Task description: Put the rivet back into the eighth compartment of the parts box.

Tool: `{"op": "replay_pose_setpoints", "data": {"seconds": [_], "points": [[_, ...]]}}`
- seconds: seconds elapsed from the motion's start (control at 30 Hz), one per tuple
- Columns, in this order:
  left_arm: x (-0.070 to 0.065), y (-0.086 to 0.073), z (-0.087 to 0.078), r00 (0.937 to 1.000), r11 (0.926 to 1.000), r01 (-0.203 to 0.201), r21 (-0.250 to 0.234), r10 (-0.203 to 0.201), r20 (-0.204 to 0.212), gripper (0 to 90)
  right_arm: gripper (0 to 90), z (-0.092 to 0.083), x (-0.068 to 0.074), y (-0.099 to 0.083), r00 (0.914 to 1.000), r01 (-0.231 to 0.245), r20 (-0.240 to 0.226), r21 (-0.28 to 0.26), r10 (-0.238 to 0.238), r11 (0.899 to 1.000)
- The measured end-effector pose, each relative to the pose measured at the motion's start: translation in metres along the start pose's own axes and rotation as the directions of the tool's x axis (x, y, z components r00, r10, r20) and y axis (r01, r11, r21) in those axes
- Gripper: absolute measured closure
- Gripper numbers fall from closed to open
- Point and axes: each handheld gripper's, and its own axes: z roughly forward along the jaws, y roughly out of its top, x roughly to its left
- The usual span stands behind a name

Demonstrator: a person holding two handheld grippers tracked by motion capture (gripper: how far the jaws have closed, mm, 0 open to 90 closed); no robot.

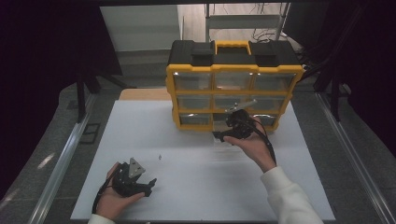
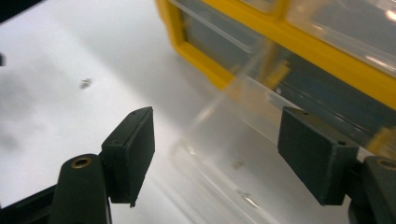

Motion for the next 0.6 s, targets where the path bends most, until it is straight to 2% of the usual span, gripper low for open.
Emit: {"op": "replay_pose_setpoints", "data": {"seconds": [0.4, 0.5, 0.6], "points": [[0.001, 0.0, 0.0, 1.0, 1.0, 0.0, -0.002, 0.0, 0.001, 11.3, 27.4, 0.011, 0.033, 0.004, 0.9957, 0.053, -0.075, -0.022, -0.055, 0.998], [0.001, 0.0, -0.001, 1.0, 1.0, 0.002, -0.006, -0.002, -0.001, 11.3, 28.6, 0.014, 0.039, 0.006, 0.9943, 0.06, -0.086, -0.03, -0.062, 0.998], [0.001, 0.0, -0.001, 1.0, 1.0, 0.005, -0.009, -0.005, -0.003, 11.4, 29.5, 0.018, 0.045, 0.008, 0.9918, 0.049, -0.116, -0.041, -0.054, 0.998]]}}
